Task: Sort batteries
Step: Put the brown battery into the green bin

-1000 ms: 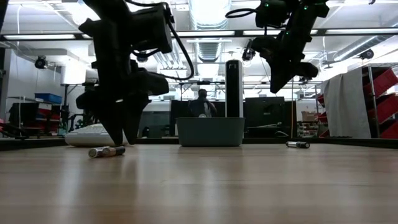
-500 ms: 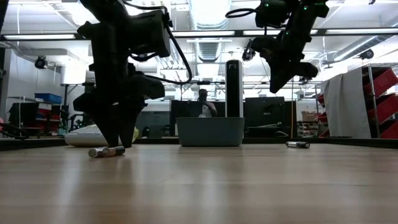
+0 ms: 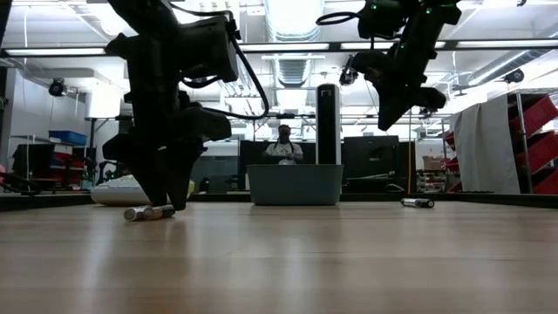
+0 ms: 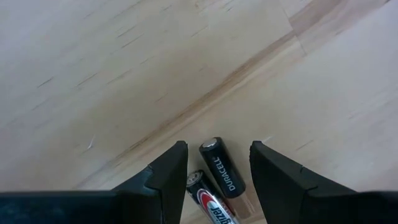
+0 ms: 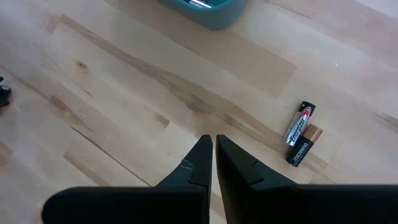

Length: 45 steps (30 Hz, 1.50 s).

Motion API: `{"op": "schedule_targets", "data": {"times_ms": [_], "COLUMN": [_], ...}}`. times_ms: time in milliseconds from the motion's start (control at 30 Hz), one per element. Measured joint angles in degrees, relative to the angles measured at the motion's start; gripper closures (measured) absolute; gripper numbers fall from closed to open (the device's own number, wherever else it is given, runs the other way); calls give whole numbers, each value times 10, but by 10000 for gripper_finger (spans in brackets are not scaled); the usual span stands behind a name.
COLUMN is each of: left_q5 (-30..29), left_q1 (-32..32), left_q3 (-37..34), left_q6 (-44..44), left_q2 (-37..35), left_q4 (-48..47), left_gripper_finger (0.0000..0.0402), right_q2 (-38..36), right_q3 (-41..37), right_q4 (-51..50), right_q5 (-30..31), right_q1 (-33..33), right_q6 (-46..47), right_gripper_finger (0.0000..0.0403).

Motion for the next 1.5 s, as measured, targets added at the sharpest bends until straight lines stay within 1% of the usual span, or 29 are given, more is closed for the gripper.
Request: {"op": "schedule_targets", "data": {"times_ms": [200, 367, 600, 1033, 1300, 1500], "left_q5": [1, 15, 17, 15, 15, 17], "left_q1": [0, 0, 2, 7, 12, 14], "left_q3": [-6, -19, -20, -20, -21, -23], "left_q6": [0, -10, -8, 19, 22, 22], "left_q2": [0, 0, 0, 0, 0, 0], "left_q4": [9, 31, 32, 34, 34, 35], "left_gripper_finger": [248, 248, 248, 250, 285, 301], "right_q2": [0, 0, 0, 0, 0, 0], "right_q3": [0, 0, 0, 0, 0, 0], "right_q4": [0, 0, 1, 1, 1, 2], "right_q5": [0, 0, 0, 0, 0, 0], "right_q1": [0, 0, 0, 0, 0, 0], "right_q6": [-1, -2, -2, -1, -1, -1], "right_gripper_finger": [390, 390, 390, 390, 390, 390]}}
